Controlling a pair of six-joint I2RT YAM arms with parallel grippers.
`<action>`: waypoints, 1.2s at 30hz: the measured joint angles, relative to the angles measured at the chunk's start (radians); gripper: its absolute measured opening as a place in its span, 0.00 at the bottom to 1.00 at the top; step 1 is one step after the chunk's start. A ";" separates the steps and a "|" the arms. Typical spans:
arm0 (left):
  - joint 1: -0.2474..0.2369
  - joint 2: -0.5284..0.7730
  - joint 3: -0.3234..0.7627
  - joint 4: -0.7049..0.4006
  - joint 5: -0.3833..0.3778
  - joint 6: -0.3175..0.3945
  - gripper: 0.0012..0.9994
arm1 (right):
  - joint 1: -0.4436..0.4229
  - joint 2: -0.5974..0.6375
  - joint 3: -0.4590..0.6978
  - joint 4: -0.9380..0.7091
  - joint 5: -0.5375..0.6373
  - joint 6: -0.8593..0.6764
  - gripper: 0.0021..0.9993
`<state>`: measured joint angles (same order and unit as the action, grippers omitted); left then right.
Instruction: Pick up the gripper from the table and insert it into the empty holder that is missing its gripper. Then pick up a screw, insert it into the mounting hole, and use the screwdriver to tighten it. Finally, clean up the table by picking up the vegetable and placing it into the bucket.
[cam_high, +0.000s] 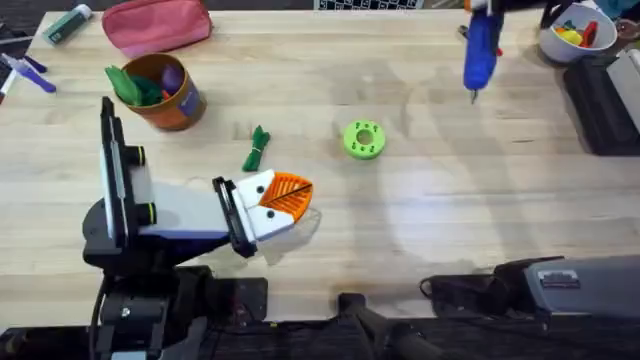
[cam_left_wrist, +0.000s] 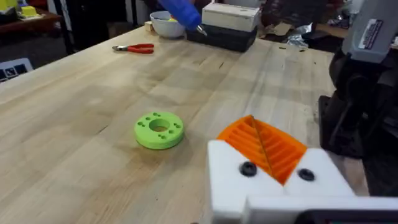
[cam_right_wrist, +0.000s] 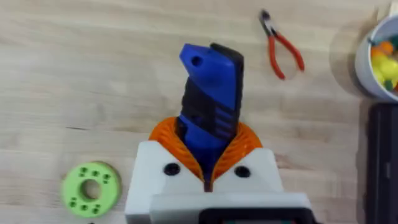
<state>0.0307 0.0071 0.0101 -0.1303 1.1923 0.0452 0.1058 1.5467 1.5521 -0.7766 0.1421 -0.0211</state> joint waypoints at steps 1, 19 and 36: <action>0.000 0.000 0.000 0.000 0.000 0.000 0.01 | 0.020 -0.022 0.001 0.005 0.000 0.011 0.02; 0.000 0.000 0.000 0.000 0.000 0.000 0.01 | 0.350 -0.358 0.001 0.058 0.000 0.183 0.02; 0.000 0.000 0.000 0.000 0.000 0.000 0.01 | 0.501 -0.560 -0.499 0.850 -0.253 0.261 0.02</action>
<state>0.0307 0.0071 0.0101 -0.1303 1.1923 0.0451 0.6067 0.9864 1.0527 0.0733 -0.1108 0.2398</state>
